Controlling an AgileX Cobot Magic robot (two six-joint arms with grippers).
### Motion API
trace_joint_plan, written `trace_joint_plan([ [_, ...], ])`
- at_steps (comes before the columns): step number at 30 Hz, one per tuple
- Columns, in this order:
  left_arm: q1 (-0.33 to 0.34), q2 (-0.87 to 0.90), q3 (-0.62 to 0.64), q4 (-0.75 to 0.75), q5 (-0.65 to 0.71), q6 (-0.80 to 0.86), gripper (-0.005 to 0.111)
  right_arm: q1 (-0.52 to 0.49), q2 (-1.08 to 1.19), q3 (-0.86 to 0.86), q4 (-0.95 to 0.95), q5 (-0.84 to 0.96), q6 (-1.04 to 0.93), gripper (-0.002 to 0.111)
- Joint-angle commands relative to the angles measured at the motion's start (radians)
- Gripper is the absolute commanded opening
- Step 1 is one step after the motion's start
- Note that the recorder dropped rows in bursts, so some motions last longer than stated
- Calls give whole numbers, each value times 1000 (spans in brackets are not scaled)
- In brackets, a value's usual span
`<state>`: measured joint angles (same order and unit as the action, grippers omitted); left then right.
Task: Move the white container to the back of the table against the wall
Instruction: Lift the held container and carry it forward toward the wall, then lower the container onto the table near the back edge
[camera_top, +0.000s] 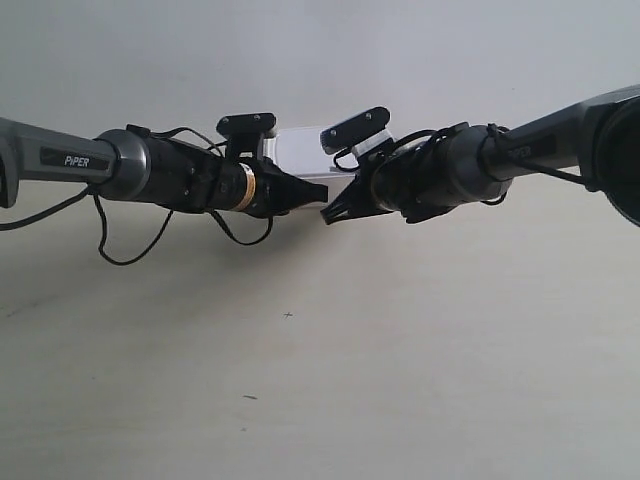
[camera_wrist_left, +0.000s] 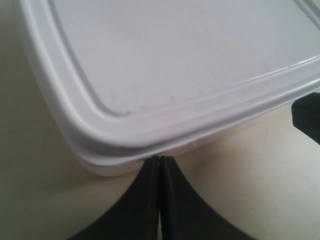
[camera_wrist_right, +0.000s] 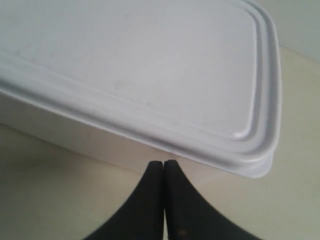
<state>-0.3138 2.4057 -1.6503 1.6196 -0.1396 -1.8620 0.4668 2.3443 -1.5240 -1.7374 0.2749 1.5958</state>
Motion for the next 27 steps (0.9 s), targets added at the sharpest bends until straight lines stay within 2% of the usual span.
trace_joint_plan([
  [1, 6, 5, -17, -6, 5, 1, 0, -4, 17, -30, -7, -4, 0, 0],
  [27, 18, 14, -64, 3, 9, 5, 0, -10, 78, -110, -7, -17, -36, 0],
])
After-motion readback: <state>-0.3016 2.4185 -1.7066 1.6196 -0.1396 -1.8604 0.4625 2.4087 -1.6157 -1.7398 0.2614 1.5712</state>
